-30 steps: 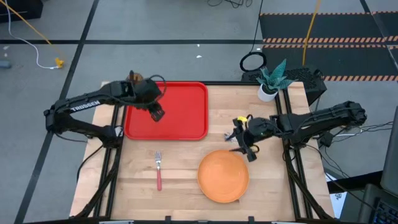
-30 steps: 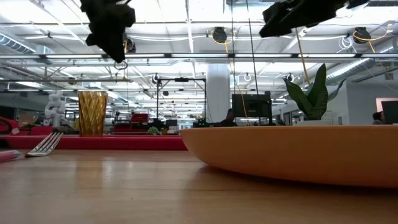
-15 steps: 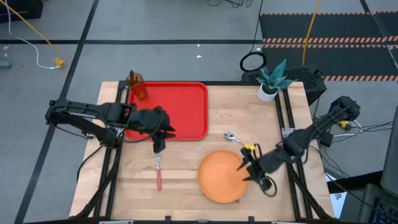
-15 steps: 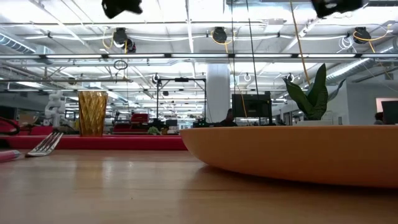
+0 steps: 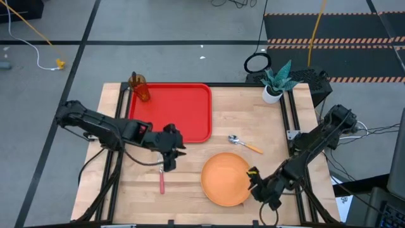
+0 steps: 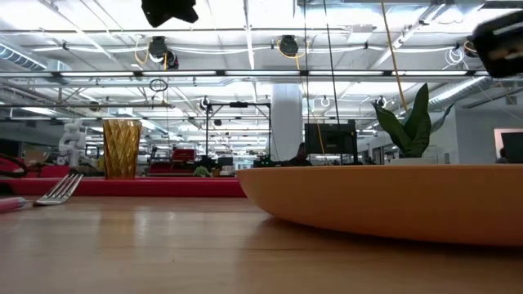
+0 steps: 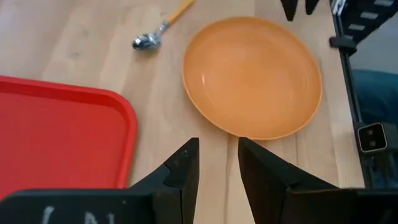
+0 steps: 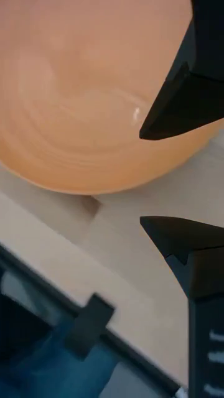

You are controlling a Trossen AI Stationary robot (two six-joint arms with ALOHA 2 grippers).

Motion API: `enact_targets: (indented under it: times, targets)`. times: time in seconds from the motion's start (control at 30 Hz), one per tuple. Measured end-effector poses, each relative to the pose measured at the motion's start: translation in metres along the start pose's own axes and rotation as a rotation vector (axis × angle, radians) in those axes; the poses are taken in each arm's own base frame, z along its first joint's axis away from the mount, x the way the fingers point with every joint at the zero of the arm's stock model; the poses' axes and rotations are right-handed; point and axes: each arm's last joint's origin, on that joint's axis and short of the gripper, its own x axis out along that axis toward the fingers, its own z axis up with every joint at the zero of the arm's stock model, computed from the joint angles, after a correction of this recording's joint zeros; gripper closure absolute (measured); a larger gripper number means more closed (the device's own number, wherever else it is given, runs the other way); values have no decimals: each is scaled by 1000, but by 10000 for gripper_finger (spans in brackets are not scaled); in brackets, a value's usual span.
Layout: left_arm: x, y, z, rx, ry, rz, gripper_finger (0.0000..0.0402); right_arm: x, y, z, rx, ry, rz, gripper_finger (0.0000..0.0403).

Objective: Pick and place plate/cup/fork/spoon on tray
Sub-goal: Put the orange plate on the red tray

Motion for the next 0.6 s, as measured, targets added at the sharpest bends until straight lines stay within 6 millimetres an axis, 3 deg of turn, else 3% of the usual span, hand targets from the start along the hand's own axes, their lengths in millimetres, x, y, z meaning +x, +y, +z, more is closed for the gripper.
enact_targets:
  times: [0.3,0.6]
  targets:
    - [49,-17,-7,36,73,4,289,29,2,-7,-57,97,-24,222]
    - [74,-23,-16,43,140,23,289,29,0,-4,-123,73,-17,339]
